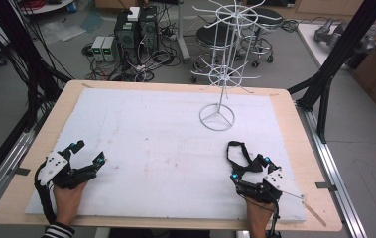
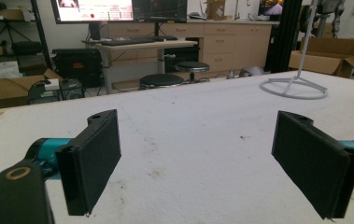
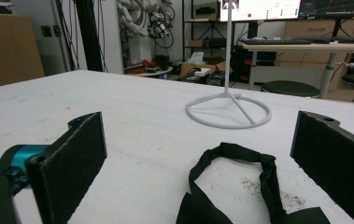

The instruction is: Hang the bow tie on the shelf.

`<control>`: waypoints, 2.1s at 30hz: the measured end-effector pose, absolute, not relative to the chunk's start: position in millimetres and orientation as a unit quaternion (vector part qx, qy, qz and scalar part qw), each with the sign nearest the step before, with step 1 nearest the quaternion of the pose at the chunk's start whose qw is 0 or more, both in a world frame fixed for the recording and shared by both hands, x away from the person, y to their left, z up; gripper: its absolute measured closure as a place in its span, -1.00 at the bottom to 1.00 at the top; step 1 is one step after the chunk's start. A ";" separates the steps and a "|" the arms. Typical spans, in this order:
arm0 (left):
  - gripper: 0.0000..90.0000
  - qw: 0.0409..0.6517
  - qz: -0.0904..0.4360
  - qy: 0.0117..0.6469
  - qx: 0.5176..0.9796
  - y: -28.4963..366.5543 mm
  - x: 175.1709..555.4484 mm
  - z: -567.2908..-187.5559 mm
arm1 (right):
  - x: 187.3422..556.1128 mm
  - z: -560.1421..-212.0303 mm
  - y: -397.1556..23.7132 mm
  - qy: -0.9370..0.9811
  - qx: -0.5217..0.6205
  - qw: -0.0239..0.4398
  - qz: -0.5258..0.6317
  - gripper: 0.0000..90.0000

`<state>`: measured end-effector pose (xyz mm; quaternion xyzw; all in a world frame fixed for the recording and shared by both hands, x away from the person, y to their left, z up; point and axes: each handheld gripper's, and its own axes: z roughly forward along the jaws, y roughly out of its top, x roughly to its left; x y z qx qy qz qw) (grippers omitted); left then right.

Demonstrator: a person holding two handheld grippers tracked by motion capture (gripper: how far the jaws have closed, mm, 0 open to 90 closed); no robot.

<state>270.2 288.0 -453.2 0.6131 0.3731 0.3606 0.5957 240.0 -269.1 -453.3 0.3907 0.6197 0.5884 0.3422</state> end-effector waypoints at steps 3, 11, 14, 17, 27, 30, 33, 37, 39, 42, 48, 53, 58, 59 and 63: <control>-0.65 0.595 0.361 0.372 0.614 287.8 270.2 -453.2 | 239.9 -453.3 -269.2 0.620 0.390 0.342 0.589 -0.95; -0.65 0.595 0.359 0.376 0.613 287.8 270.9 -453.2 | 239.0 -453.7 -269.9 0.615 0.390 0.343 0.593 -0.95; -0.66 0.593 0.361 0.373 0.616 287.4 270.4 -453.0 | 238.7 -453.8 -270.2 0.615 0.388 0.343 0.595 -0.95; -0.66 0.593 0.360 0.374 0.615 287.4 270.5 -453.0 | 239.0 -453.8 -270.5 0.614 0.387 0.345 0.595 -0.95; -0.65 0.593 0.360 0.373 0.616 287.3 270.7 -452.9 | 240.0 -453.2 -269.7 0.618 0.388 0.345 0.590 -0.94; -0.65 0.592 0.360 0.373 0.617 287.4 270.7 -452.9 | 240.8 -452.7 -269.4 0.623 0.390 0.336 0.589 -0.95; -0.65 0.593 0.361 0.373 0.616 287.2 270.7 -453.0 | 243.5 -451.7 -269.8 0.629 0.390 0.329 0.586 -0.95; -0.65 0.592 0.361 0.373 0.617 287.3 270.6 -452.9 | 246.2 -448.7 -269.1 0.638 0.396 0.316 0.581 -0.95; -0.66 0.592 0.362 0.372 0.617 287.2 270.6 -452.9 | 247.2 -444.0 -268.7 0.646 0.397 0.310 0.573 -0.94; -0.66 0.592 0.361 0.372 0.617 287.3 270.6 -452.9 | 250.3 -435.5 -271.7 0.652 0.402 0.311 0.563 -0.90; -0.66 0.592 0.361 0.373 0.617 287.3 270.6 -452.9 | 263.1 -418.4 -277.9 0.684 0.407 0.288 0.533 -0.89; -0.66 0.591 0.361 0.373 0.617 287.6 270.6 -452.9 | 273.1 -406.3 -280.7 0.710 0.404 0.285 0.502 -0.89; -0.66 0.592 0.361 0.373 0.617 287.4 270.6 -452.9 | 285.2 -399.4 -283.1 0.732 0.414 0.258 0.475 -0.83; -0.66 0.591 0.361 0.373 0.617 287.6 270.6 -452.9 | 287.5 -398.0 -283.9 0.739 0.412 0.251 0.471 -0.72; -0.66 0.591 0.361 0.373 0.617 287.5 270.6 -452.9 | 295.2 -391.6 -284.9 0.766 0.407 0.248 0.431 -0.57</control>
